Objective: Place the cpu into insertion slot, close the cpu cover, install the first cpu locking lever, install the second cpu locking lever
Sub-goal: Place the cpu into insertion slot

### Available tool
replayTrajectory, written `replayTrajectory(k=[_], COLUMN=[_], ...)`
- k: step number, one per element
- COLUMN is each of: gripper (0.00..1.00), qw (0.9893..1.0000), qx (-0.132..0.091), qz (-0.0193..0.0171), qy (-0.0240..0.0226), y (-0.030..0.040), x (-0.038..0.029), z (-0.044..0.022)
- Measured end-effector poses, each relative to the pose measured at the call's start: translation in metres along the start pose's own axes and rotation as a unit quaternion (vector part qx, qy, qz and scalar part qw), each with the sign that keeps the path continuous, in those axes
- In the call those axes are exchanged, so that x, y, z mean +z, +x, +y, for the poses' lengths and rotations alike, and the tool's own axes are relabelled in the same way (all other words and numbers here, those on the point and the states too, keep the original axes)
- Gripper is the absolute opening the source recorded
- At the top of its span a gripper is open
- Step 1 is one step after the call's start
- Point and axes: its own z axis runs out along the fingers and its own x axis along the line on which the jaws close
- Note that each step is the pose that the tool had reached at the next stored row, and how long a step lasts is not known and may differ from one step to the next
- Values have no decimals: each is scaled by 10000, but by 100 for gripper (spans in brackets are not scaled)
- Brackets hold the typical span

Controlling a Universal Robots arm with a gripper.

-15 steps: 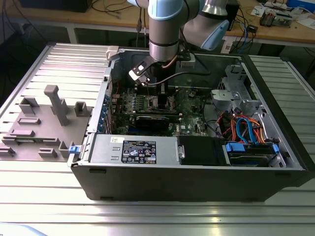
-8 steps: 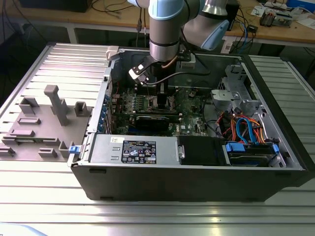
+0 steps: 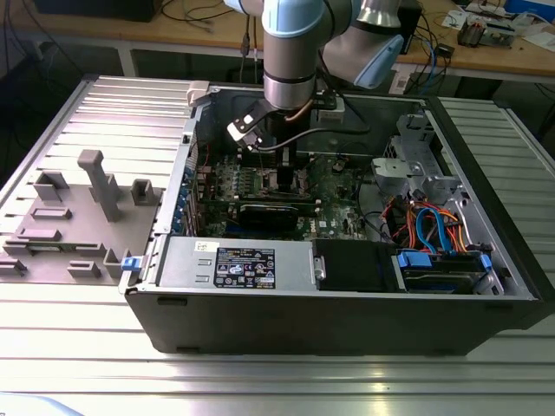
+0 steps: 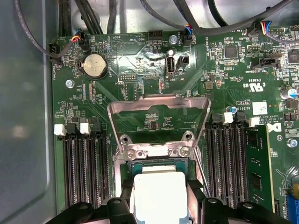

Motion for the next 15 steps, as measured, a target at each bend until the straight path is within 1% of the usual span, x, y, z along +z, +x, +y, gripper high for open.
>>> replayTrajectory(k=[10,11,12,13,15], gripper=[54,62,47,11,11], qw=[10000,10000,9999,9998,9998], qx=[4,4,1,-87,-98], qz=[2,0,3,20,21], qy=[-2,4,153,186,186], y=[1,0,-2,-3,-3], x=[2,-35,-163,-182,-182], z=[3,6,32,36,37])
